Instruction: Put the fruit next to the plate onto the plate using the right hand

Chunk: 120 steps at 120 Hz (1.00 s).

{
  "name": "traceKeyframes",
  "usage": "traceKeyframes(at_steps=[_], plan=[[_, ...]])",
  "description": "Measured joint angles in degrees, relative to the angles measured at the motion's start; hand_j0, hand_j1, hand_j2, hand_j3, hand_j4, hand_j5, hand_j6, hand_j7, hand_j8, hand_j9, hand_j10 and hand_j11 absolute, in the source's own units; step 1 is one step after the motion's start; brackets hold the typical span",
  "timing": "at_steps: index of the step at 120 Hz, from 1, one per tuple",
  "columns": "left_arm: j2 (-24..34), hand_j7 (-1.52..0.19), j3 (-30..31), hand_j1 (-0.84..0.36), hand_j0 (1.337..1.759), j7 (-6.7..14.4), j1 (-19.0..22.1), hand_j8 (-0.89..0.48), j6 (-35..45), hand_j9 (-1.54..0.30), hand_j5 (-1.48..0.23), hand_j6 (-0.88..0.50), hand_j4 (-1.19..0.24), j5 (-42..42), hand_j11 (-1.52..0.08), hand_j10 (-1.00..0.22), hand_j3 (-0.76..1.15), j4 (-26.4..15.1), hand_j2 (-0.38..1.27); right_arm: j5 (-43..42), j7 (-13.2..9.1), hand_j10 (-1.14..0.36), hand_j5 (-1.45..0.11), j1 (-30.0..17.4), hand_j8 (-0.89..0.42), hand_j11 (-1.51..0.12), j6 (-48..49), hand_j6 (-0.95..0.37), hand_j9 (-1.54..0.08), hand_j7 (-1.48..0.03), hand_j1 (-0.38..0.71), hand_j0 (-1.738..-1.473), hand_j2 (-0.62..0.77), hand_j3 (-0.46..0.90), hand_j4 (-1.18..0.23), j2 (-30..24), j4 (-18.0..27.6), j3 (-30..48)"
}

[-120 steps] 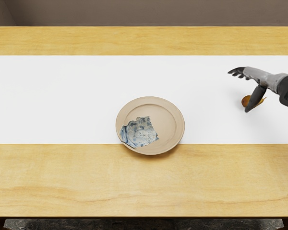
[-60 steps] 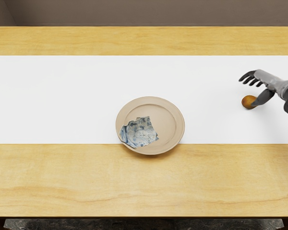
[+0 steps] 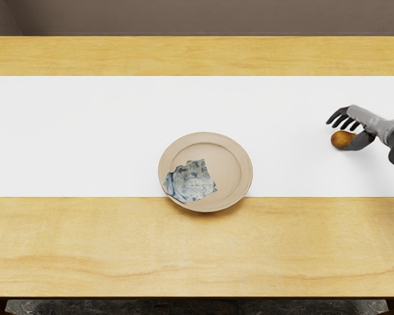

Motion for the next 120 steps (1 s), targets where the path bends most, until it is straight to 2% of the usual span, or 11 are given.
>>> traceKeyframes(at_steps=[38, 60, 97, 120], plan=[[0.0, -0.01, 0.0, 0.34, 1.658, 0.0, 0.0, 0.00, 0.0, -0.01, -0.01, 0.00, 0.00, 0.0, 0.00, 0.00, 0.00, 0.0, 0.00, -0.1, 0.1, -0.44, -0.62, -0.4, -0.48, -0.66, -0.2, -0.51, -0.63, -0.65, 0.24, -1.657, -0.07, 0.00, -0.54, 0.8, -0.4, -0.9], [0.0, -0.01, 0.0, 0.34, 1.658, 0.0, 0.0, 0.00, 0.0, 0.00, -0.01, 0.00, 0.00, 0.0, 0.00, 0.00, 0.00, 0.0, 0.00, 0.2, 0.0, -0.39, -0.71, -0.4, -0.45, -0.75, 0.0, -0.51, -0.72, -0.74, 0.29, -1.655, 0.06, 0.00, -0.60, 1.0, -0.4, -0.9], [0.0, -0.01, 0.0, 0.34, 1.658, 0.0, 0.0, 0.00, 0.0, 0.00, -0.01, 0.00, 0.00, 0.0, 0.00, 0.00, 0.00, 0.0, 0.00, 2.3, 0.0, -0.46, -0.84, -0.3, -0.49, -0.86, 0.4, -0.58, -0.84, -0.84, 0.28, -1.655, 0.25, 0.00, -0.66, 0.9, -0.2, -0.2], [0.0, -0.01, 0.0, 0.34, 1.658, 0.0, 0.0, 0.00, 0.0, 0.00, -0.01, 0.00, 0.00, 0.0, 0.00, 0.00, 0.00, 0.0, 0.00, 4.1, 0.0, -0.47, -0.88, 0.0, -0.50, -0.89, 0.8, -0.58, -0.88, -0.87, 0.27, -1.655, 0.26, 0.00, -0.67, 0.1, 0.2, 0.6]])
